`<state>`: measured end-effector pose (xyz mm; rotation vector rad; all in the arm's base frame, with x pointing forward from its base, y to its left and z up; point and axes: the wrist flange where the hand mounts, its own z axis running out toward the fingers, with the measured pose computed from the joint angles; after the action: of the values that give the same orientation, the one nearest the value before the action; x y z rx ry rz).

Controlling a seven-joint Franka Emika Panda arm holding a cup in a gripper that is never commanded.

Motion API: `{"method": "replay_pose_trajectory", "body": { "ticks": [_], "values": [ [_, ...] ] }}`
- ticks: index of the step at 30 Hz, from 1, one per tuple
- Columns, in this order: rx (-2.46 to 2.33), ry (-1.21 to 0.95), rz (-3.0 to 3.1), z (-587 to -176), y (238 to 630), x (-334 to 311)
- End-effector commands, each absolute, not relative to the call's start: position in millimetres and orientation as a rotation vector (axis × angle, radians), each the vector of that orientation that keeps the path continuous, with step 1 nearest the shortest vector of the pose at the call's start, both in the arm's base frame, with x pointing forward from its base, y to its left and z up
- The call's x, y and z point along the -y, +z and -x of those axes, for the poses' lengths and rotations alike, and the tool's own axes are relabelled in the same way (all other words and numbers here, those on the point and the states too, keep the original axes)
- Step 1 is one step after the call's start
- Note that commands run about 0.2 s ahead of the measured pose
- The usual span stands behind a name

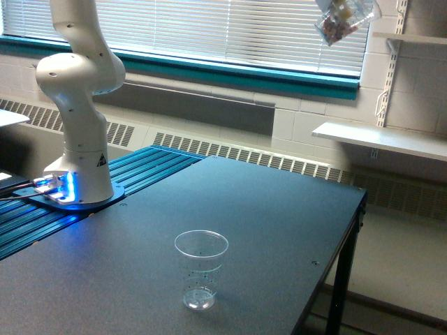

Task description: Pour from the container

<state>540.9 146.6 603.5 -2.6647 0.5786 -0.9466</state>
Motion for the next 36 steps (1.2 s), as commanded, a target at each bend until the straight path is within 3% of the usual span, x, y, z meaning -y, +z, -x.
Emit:
{"method": "replay_pose_trajectory", "body": {
  "ticks": [1, 17, 36],
  "values": [
    [-0.514, -0.919, 2.686, -529.5, 606.1, -169.9],
    [-0.818, -0.761, 2.702, -490.1, 589.8, -82.4],
    [-1.390, -0.568, 2.631, -458.4, 532.2, 23.5]
  ]
}}
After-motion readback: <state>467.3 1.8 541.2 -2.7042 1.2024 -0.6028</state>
